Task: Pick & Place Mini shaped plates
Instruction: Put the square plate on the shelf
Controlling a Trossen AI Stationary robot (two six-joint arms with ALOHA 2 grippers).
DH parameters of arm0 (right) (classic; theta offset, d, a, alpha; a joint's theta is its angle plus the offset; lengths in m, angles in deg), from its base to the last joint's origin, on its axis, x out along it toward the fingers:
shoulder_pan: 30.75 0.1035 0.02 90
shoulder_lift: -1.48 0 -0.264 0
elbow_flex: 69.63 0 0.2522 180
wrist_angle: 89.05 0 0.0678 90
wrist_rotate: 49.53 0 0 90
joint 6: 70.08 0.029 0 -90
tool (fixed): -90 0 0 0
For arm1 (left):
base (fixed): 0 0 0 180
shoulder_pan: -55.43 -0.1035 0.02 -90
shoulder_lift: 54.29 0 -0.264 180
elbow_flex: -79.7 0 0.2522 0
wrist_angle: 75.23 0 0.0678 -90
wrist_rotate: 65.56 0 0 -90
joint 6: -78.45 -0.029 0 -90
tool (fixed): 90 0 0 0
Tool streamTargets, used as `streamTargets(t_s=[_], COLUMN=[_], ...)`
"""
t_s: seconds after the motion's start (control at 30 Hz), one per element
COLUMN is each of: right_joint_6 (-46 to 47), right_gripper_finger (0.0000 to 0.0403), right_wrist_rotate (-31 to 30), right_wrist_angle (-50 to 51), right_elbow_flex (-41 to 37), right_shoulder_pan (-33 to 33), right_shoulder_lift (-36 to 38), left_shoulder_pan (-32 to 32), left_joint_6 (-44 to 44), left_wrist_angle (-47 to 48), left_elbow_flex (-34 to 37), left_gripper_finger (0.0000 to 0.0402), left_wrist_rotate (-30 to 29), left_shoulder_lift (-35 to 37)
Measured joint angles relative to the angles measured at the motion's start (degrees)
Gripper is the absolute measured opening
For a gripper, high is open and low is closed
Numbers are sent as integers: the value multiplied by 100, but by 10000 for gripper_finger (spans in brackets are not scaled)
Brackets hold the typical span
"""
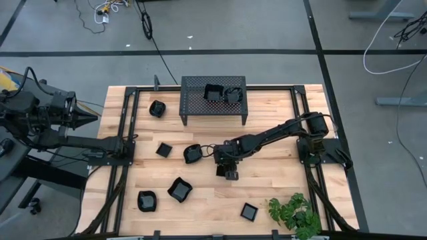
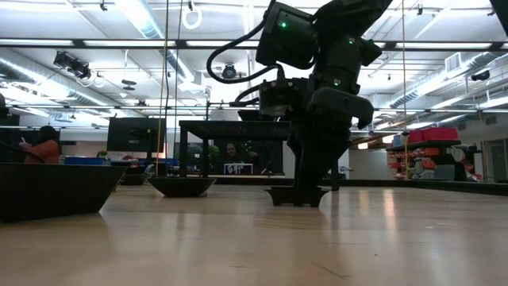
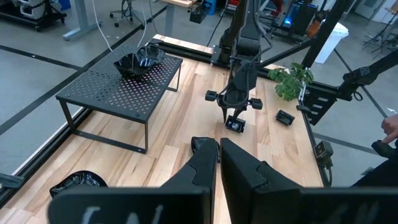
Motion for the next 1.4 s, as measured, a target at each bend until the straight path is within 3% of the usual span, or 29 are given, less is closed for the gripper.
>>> streamTargets(t_s=[0.43,1.0,1.17,1.4], right_joint_6=[-31,-178,-331,-535], right_gripper_finger=[40,37,57,129], right_wrist_rotate=[-48,-39,218,245], right_wrist_angle=[79,71,104,60], right_elbow_flex=[139,476,476,474], right_shoulder_pan=[-13,-90,-103,-138], right_shoulder_lift=[15,15,15,15], left_shoulder_pan=[2,1,-1,2], left_joint_6=[0,0,0,0], left_wrist_angle=[0,-1,0,1], left_elbow_flex=[0,0,0,0], left_gripper_finger=[25,25,25,25], left_wrist_rotate=[0,0,0,0], left_shoulder_lift=[0,0,2,2])
